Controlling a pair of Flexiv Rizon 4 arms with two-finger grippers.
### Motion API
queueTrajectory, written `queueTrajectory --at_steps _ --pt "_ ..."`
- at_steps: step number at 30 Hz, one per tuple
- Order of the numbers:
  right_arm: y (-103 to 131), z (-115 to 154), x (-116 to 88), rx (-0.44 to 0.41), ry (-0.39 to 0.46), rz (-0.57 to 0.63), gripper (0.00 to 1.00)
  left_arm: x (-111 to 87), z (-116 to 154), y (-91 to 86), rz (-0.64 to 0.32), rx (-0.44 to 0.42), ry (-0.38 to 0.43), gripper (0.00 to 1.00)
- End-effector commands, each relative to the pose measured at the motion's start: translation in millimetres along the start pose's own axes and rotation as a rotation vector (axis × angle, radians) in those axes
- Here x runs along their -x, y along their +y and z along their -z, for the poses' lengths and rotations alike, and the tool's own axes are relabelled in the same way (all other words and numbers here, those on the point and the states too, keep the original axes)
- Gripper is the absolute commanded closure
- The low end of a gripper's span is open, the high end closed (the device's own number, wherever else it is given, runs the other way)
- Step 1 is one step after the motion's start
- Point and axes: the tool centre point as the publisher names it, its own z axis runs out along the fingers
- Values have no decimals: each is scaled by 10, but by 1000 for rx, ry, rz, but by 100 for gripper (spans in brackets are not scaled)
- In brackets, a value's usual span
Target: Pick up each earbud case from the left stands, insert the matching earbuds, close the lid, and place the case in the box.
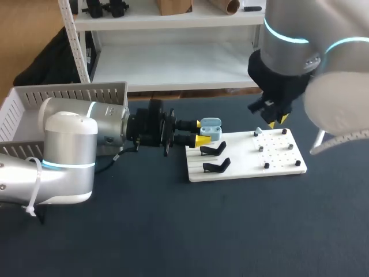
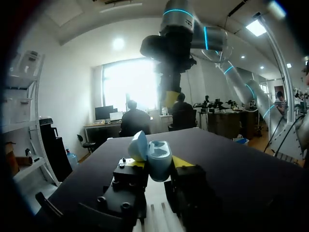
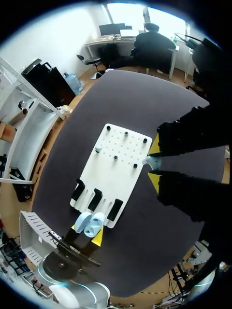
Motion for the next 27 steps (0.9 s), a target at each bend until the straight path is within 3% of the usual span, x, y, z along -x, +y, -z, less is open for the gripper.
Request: queueTrajectory --at_steps 1,8,11,17,23,27 --pt "-7 3 -59 -2 -30 -2 100 -9 1 3 -1 0 -3 100" --pt "-7 3 -59 -2 -30 -2 100 -9 1 3 -1 0 -3 100" --pt "151 138 26 58 -50 -144 100 -9 1 3 -1 0 -3 100" --pt "474 231 143 137 16 -344 100 -9 1 3 -1 0 -3 100" --pt "689 153 260 78 133 -435 100 -9 1 3 -1 0 -3 100" --pt "762 82 360 31 148 -468 100 -9 1 3 -1 0 -3 100"
